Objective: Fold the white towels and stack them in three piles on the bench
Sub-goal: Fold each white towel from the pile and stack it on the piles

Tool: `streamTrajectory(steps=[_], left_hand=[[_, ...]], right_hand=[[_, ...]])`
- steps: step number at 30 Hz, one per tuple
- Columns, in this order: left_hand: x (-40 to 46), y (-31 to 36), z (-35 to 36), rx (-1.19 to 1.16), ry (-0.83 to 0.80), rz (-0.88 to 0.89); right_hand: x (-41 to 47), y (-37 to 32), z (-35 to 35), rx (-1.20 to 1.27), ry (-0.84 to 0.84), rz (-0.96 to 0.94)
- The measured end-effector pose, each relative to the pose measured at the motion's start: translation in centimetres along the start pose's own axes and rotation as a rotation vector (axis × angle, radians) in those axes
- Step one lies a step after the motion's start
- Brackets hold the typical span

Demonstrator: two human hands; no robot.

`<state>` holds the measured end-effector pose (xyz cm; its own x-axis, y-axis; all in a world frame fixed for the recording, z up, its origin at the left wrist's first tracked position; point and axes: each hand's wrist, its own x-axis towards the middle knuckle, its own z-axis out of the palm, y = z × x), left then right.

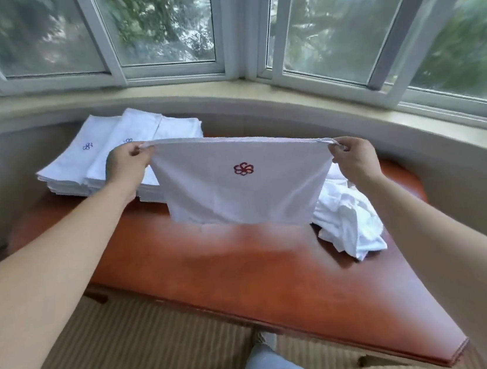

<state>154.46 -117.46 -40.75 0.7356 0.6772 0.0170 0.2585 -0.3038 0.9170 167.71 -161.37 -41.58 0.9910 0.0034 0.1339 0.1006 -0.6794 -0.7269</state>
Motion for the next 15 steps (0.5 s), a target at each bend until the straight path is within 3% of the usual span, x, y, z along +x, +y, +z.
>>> streamTrajectory(steps=[2,7,10,15], left_hand=[[-0.2,0.3,-1.0,0.053,-0.025,0.028],[-0.4,-1.6,-3.0,0.237,-0.207,-0.032],[-0.4,-2.7,-2.3,0.205,-0.189,-0.086],[-0.1,-2.6,0.0,-0.068,-0.179,-0.225]], right_hand=[[-0.2,-0.2,-0.7,-0.017,-0.032,0.015],[-0.3,1.0,-0.9,0.018,-0.331,0.186],[-0.1,1.2,0.5,0.056,-0.324,0.249],[1.1,1.3,3.4,0.255,-0.209,0.293]])
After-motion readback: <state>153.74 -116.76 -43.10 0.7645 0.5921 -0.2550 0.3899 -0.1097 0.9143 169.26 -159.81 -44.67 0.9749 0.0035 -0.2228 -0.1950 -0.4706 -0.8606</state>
